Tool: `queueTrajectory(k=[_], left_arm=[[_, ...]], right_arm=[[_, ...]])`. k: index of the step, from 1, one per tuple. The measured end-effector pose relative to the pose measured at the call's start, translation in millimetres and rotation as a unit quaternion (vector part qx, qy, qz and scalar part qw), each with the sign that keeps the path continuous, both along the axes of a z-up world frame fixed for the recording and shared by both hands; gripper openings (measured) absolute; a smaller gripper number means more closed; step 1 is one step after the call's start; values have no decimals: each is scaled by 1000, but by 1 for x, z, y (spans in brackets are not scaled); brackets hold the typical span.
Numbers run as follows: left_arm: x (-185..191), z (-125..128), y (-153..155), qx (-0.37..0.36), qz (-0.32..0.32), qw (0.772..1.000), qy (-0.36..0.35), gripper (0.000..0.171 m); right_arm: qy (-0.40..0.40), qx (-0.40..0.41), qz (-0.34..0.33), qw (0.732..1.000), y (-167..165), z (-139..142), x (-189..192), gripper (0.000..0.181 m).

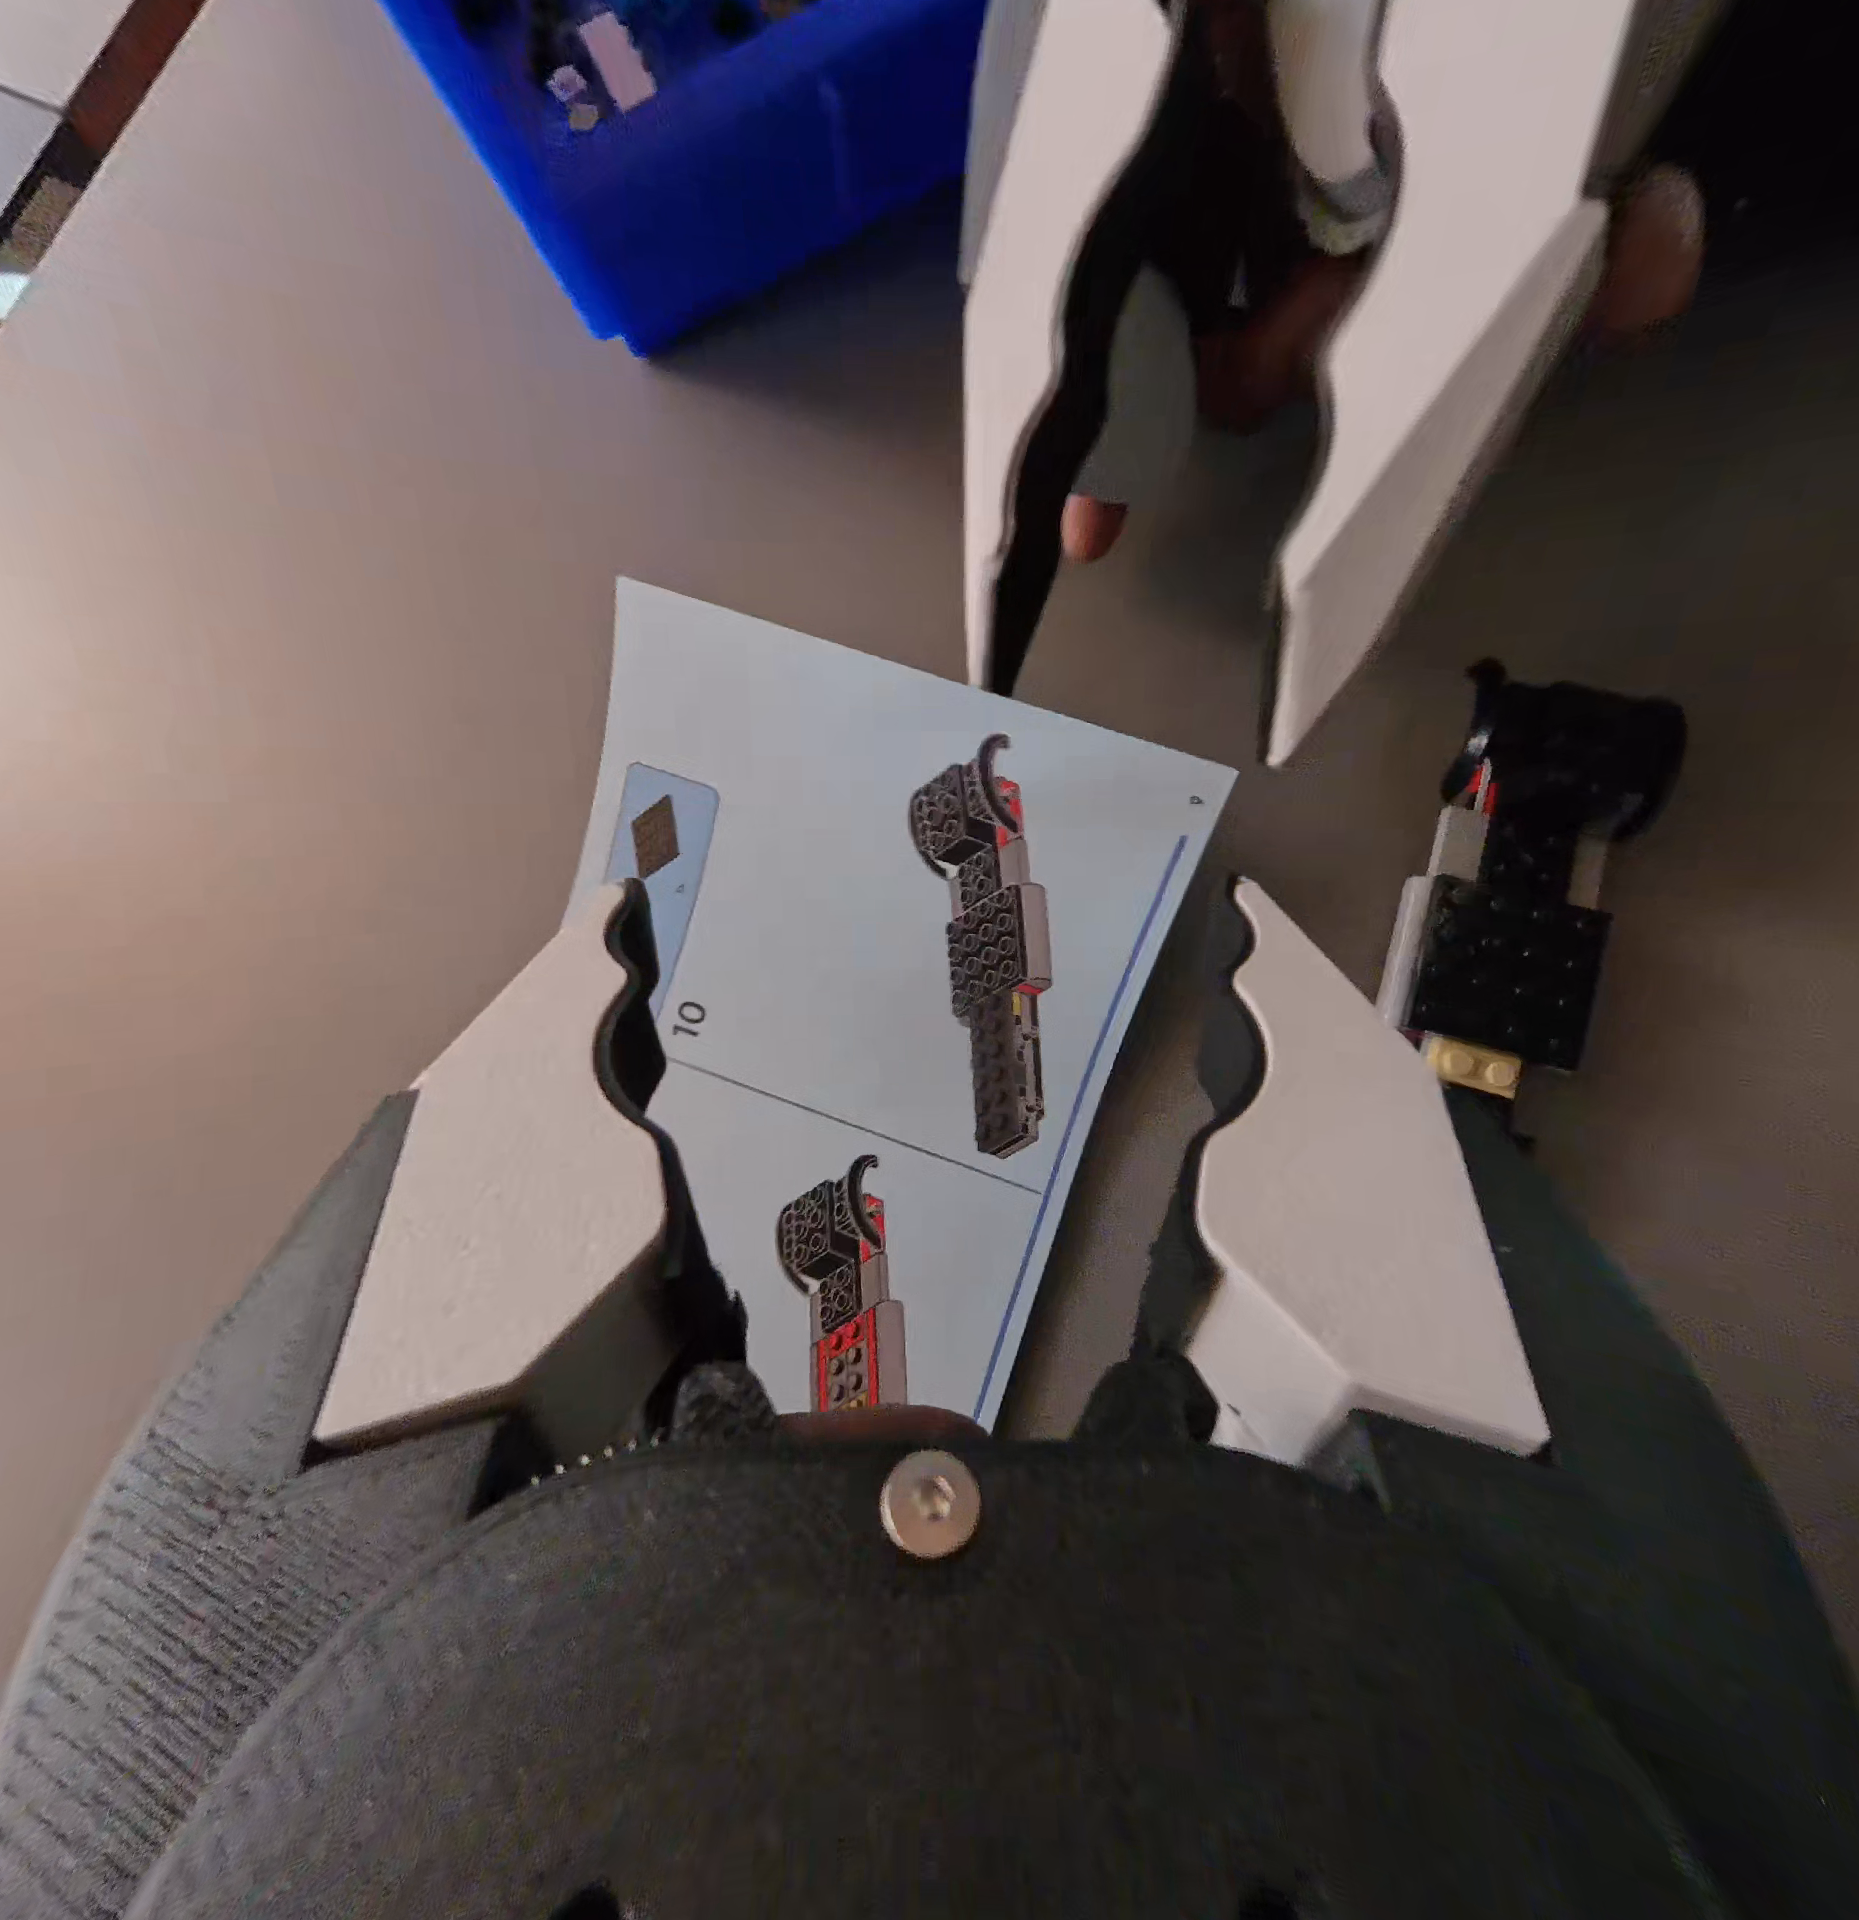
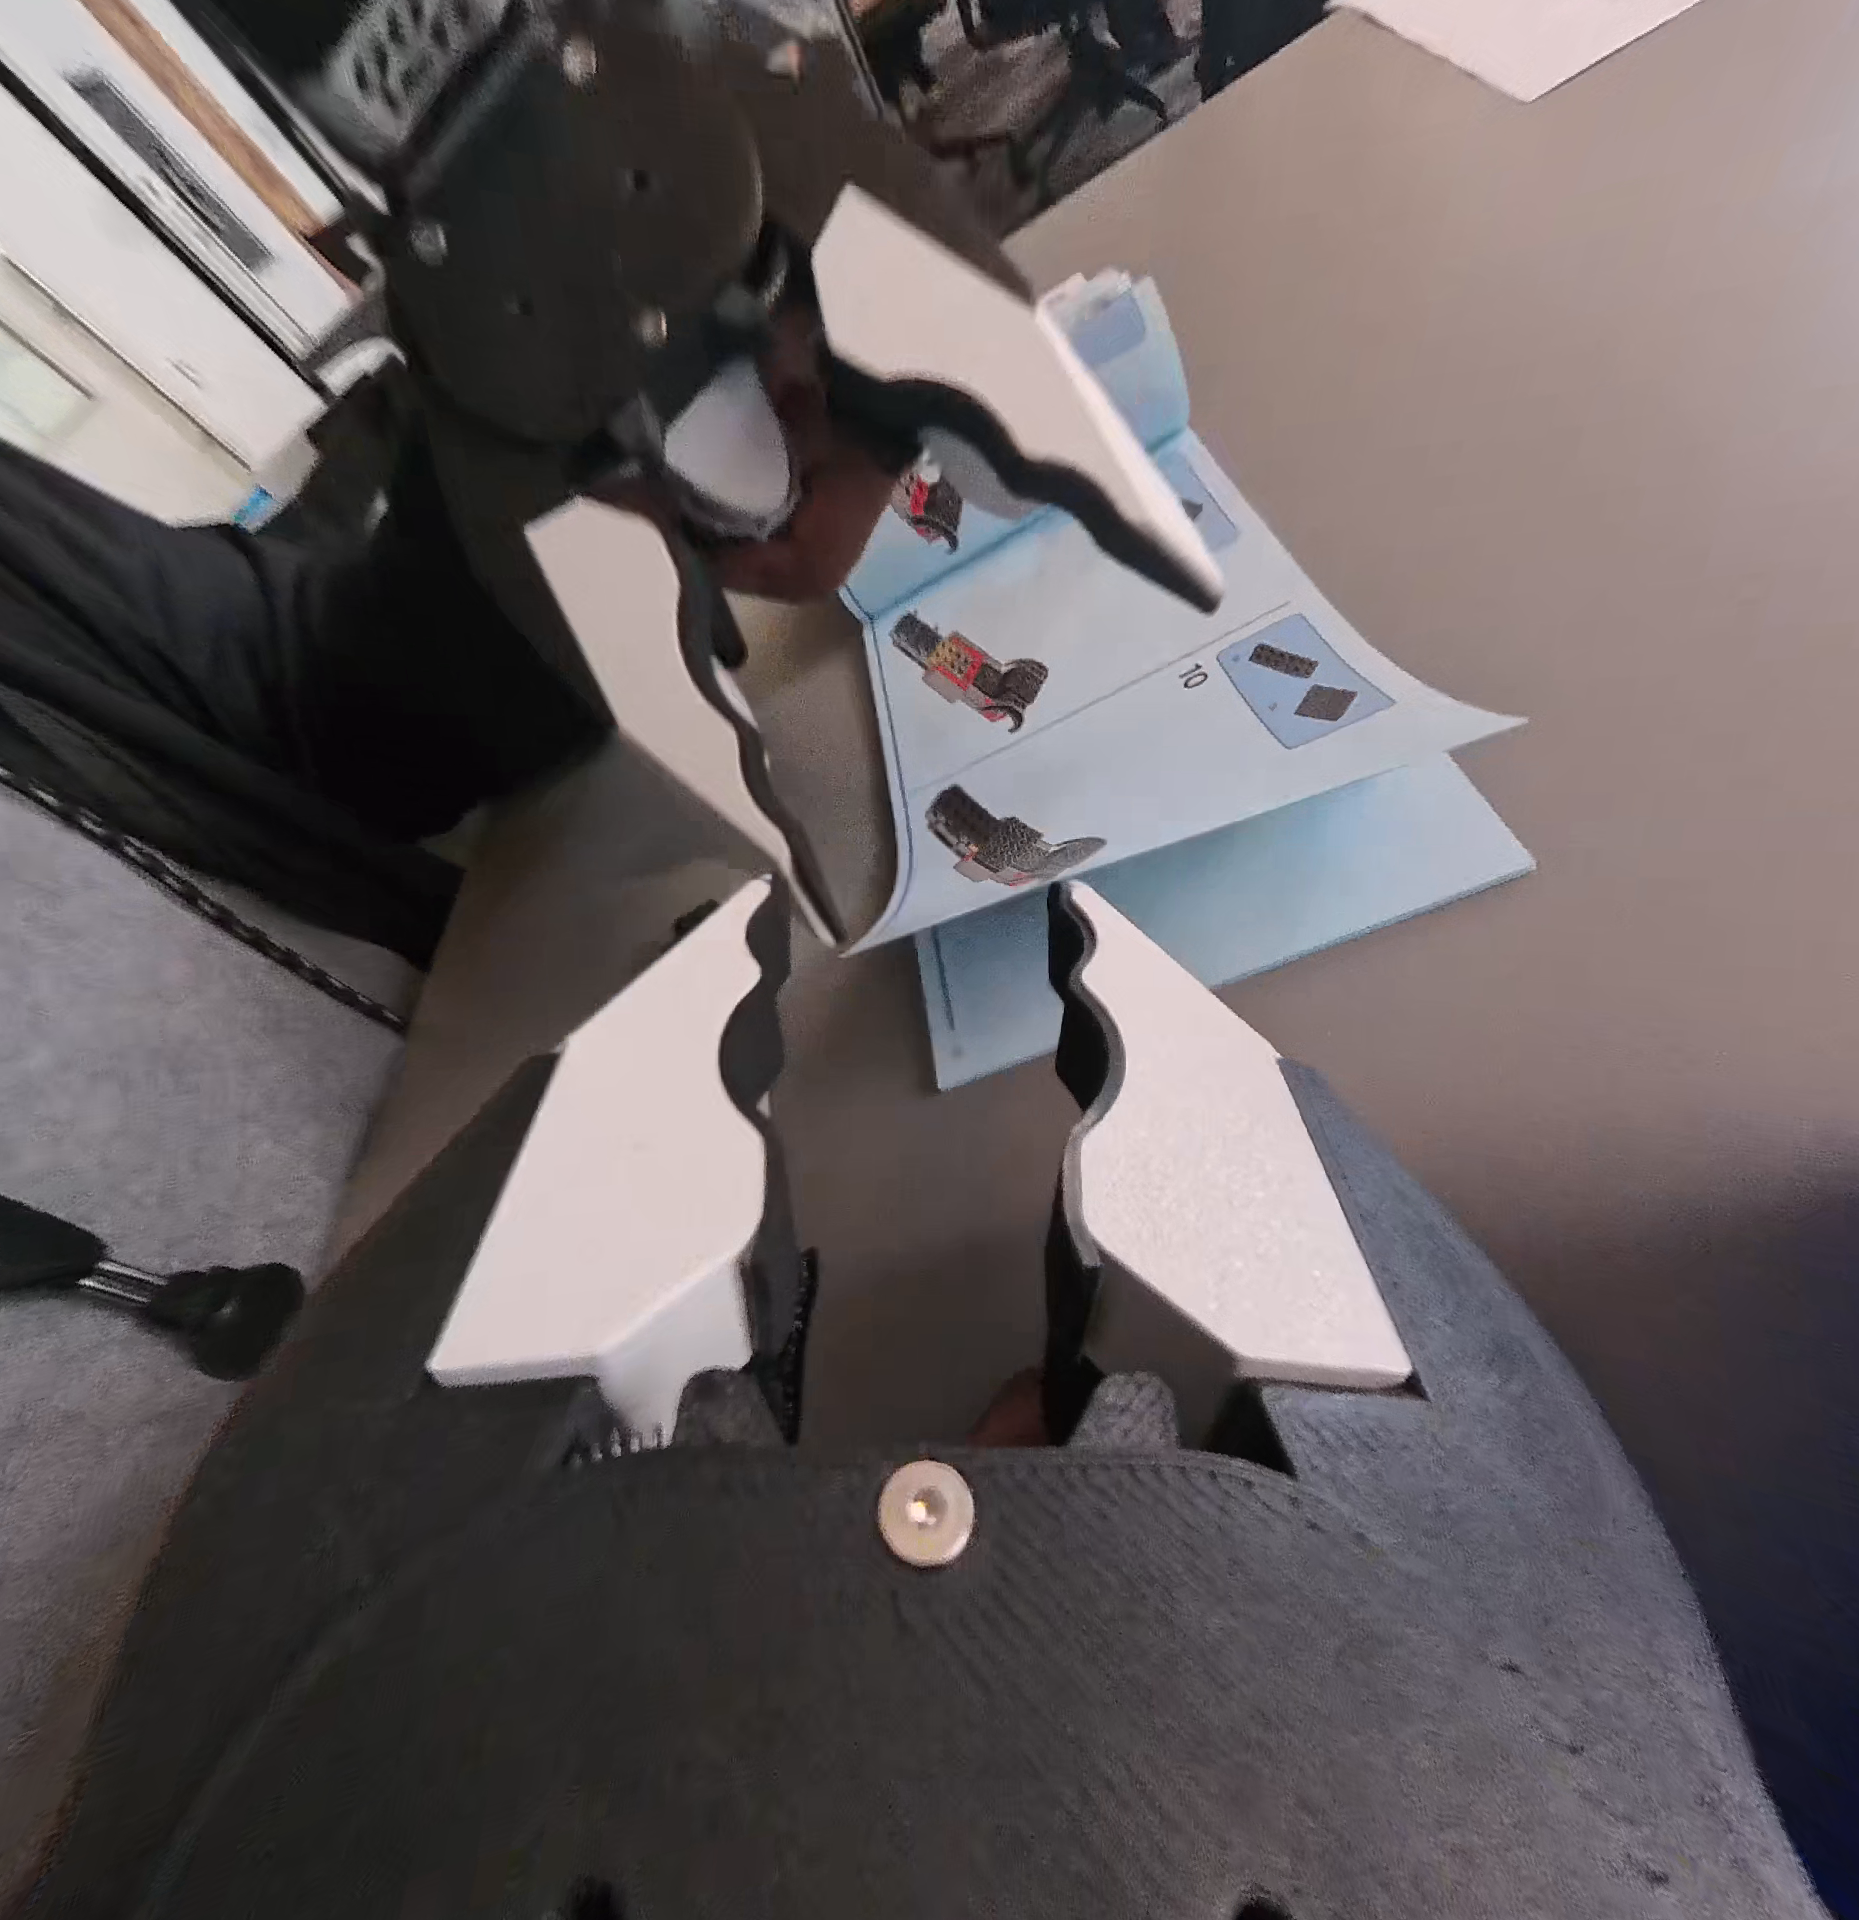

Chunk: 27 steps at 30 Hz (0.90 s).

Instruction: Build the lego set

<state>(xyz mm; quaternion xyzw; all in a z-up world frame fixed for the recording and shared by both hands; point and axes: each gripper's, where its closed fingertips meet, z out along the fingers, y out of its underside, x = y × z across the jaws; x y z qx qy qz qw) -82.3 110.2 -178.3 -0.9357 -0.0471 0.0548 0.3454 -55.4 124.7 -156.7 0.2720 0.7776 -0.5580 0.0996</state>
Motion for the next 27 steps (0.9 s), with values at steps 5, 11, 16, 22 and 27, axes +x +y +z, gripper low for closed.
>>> queueTrajectory(k=[5,11,16,22,27], left_arm=[[0,-9,2,-10,-2,1000,8,106],[0,-6,0,1,2,1000,-12,105],[-2,-7,-2,9,8,999,-33,103],[-2,-8,-3,19,16,998,-64,103],[-4,-8,-4,26,25,996,-82,102]], right_arm=[[-32,-33,-15,999,4,4,-7,51],[-31,-23,-15,999,3,2,-6,51],[-40,-27,-20,999,4,1,-8,50],[-45,-19,-21,999,4,-2,-8,50],[-49,-19,-21,998,5,-2,-8,50]])
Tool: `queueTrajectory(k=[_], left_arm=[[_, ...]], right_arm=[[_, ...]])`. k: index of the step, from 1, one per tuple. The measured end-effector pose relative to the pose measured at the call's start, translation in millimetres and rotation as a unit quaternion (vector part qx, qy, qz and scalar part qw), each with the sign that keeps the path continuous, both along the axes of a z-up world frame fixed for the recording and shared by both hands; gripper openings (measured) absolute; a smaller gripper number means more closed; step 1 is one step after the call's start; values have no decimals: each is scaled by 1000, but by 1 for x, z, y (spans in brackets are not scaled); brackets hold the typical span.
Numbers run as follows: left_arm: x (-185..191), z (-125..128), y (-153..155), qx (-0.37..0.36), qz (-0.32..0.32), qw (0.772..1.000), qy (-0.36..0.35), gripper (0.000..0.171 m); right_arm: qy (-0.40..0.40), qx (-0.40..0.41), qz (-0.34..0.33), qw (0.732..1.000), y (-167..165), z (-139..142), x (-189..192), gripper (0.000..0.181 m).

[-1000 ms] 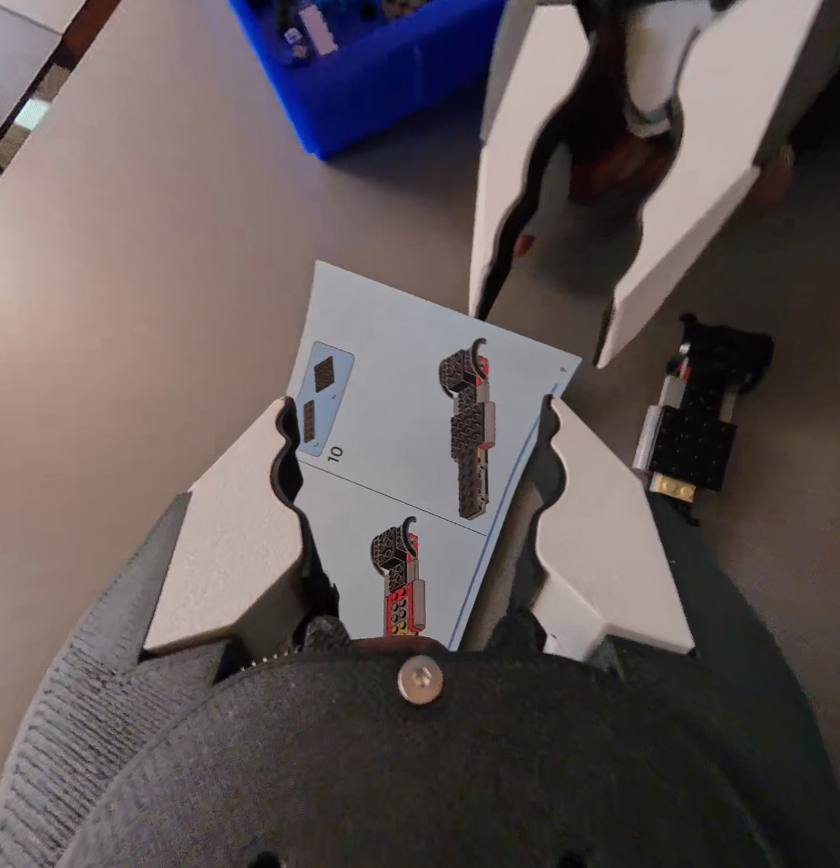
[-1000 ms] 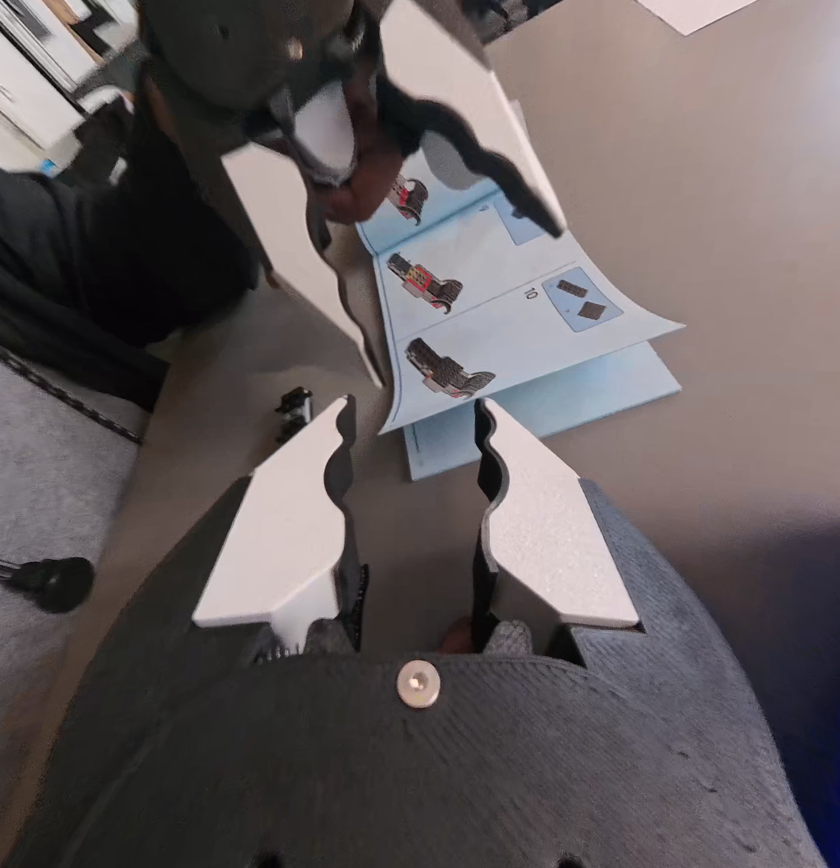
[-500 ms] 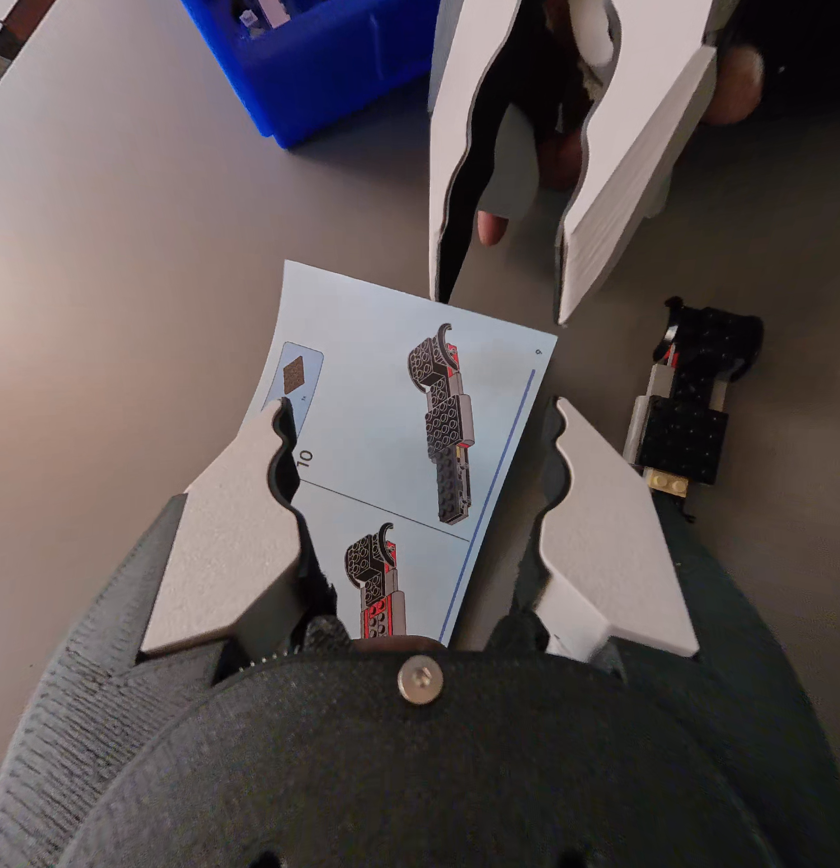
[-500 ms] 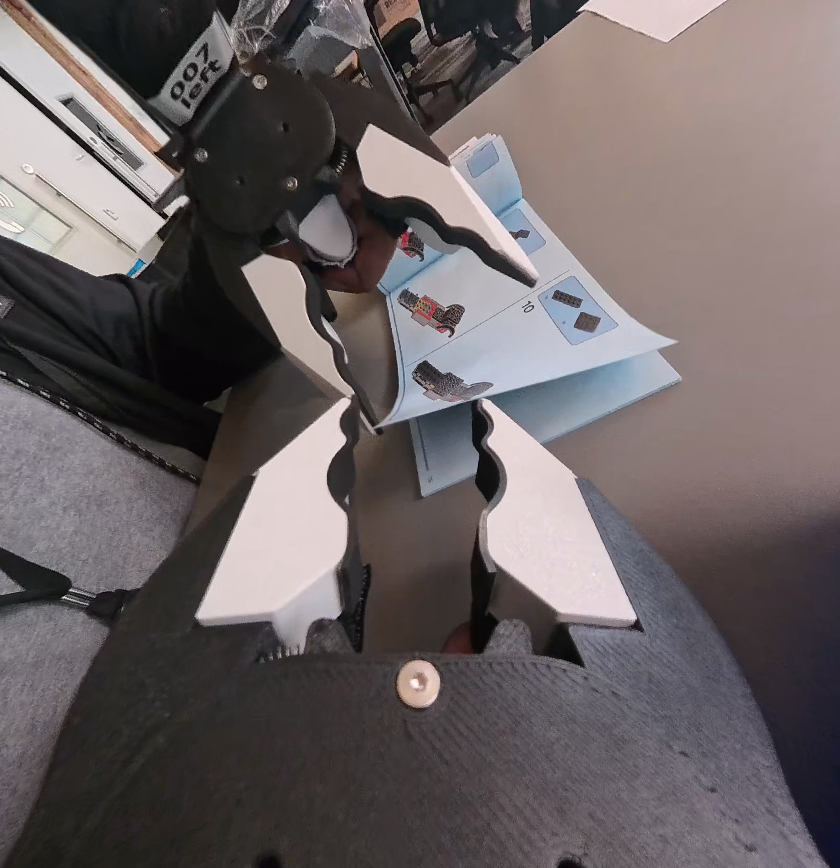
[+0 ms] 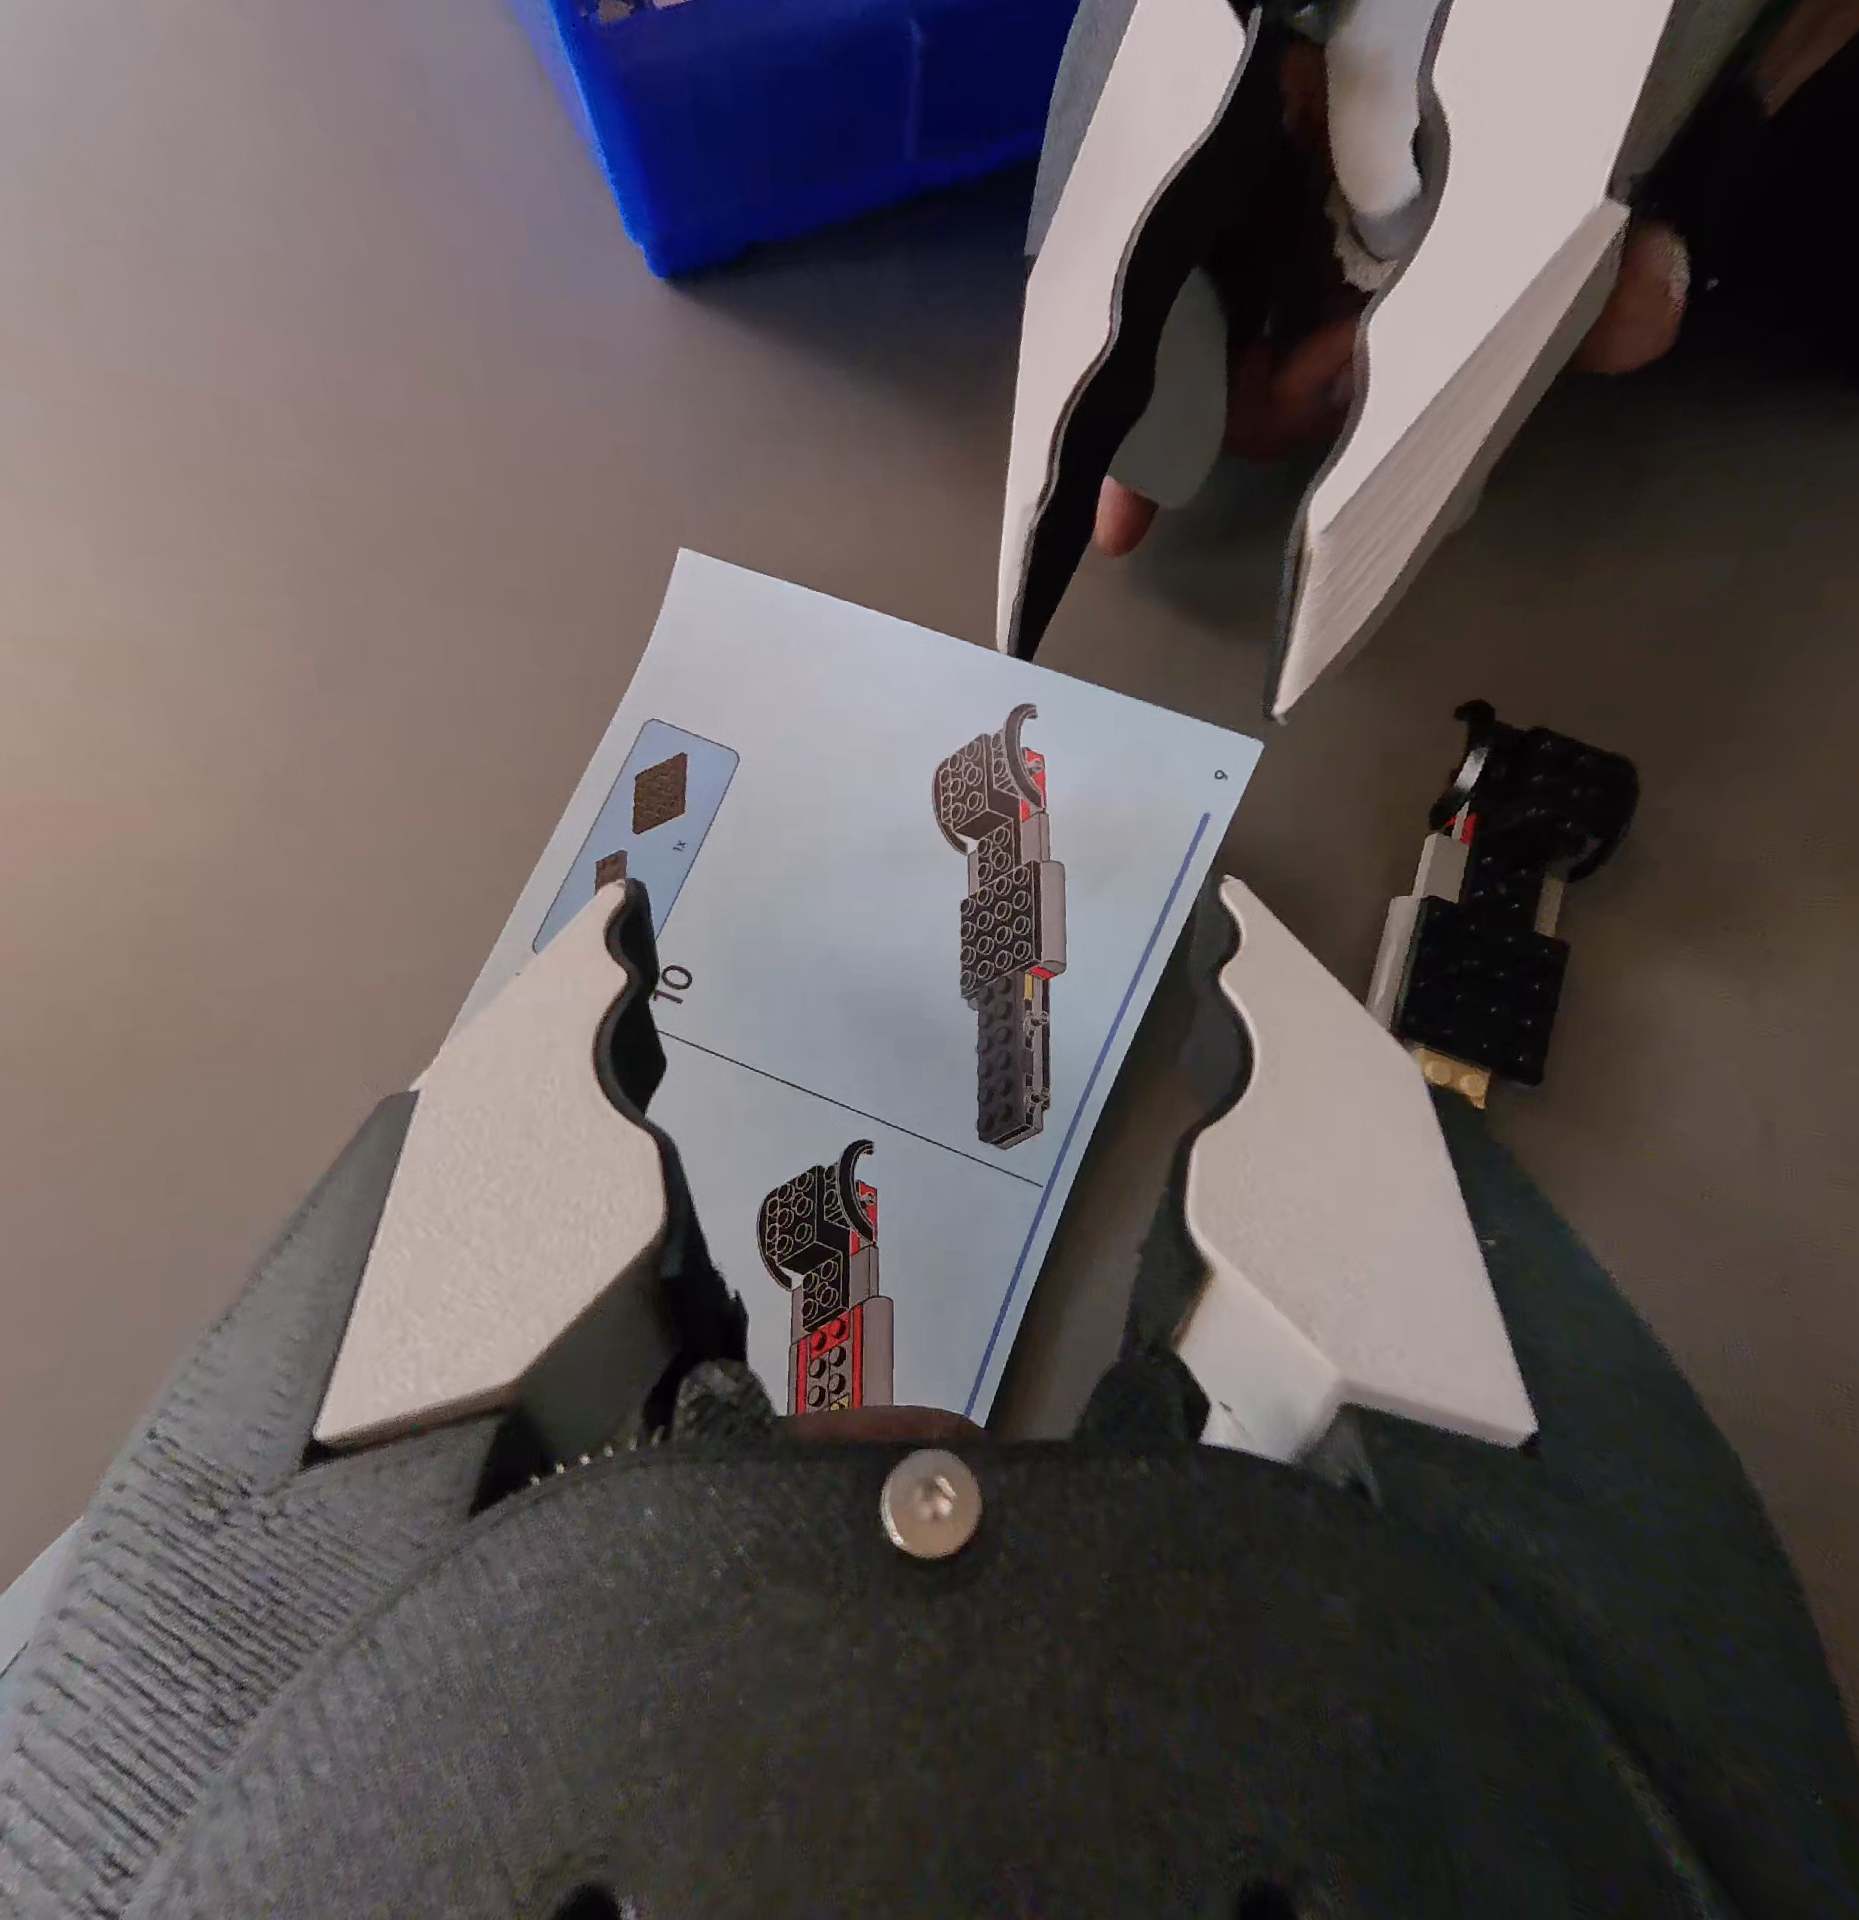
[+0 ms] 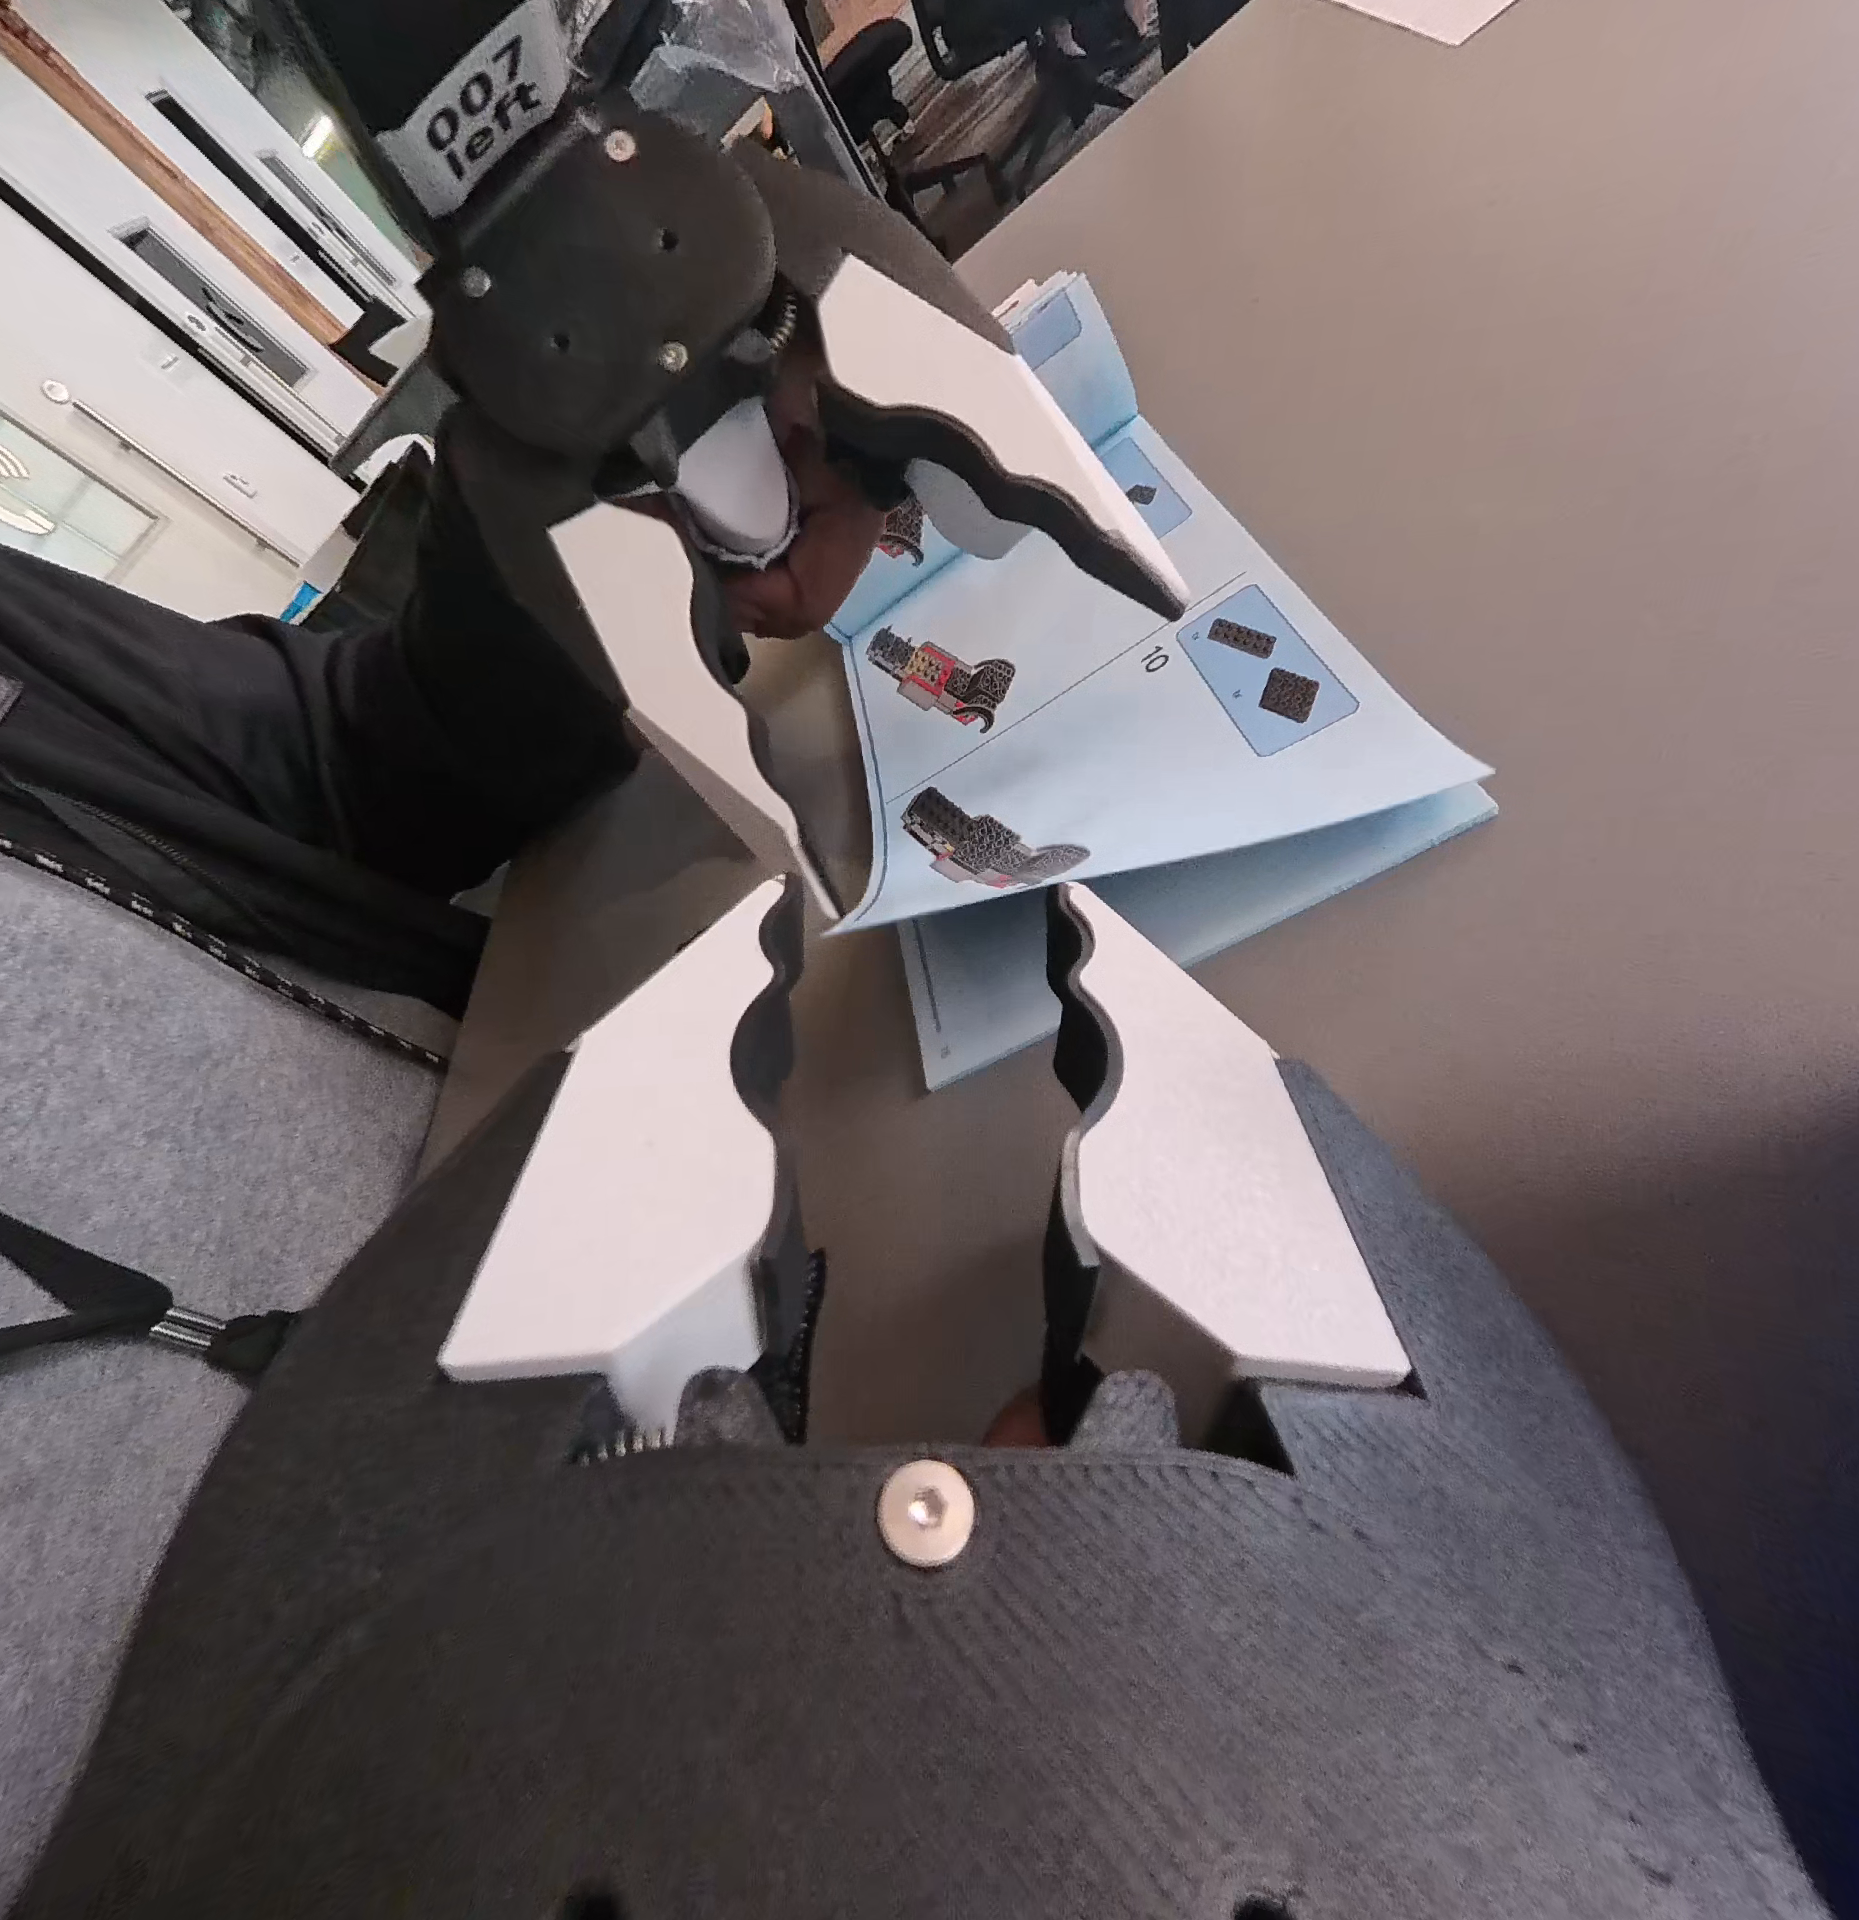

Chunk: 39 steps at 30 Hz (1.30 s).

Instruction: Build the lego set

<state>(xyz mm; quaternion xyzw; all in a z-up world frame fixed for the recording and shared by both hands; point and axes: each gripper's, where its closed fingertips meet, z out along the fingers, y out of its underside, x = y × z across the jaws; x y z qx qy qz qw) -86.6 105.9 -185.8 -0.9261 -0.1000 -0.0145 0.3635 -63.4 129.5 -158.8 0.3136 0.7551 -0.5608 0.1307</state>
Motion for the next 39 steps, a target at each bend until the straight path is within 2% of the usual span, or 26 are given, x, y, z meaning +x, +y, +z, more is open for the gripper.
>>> queueTrajectory(k=[13,18,25,39], left_arm=[[1,-2,-1,-4,-4,1000,-3,102],[11,-7,6,-26,-48,997,55,103],[7,-21,12,-51,-46,994,90,104],[1,-18,10,-34,-20,998,58,102]], right_arm=[[-5,-3,-5,1000,2,0,-1,50],[5,-1,-21,1000,5,1,-6,50],[55,27,-49,997,13,2,-14,50],[33,5,-47,998,15,4,-12,50]])
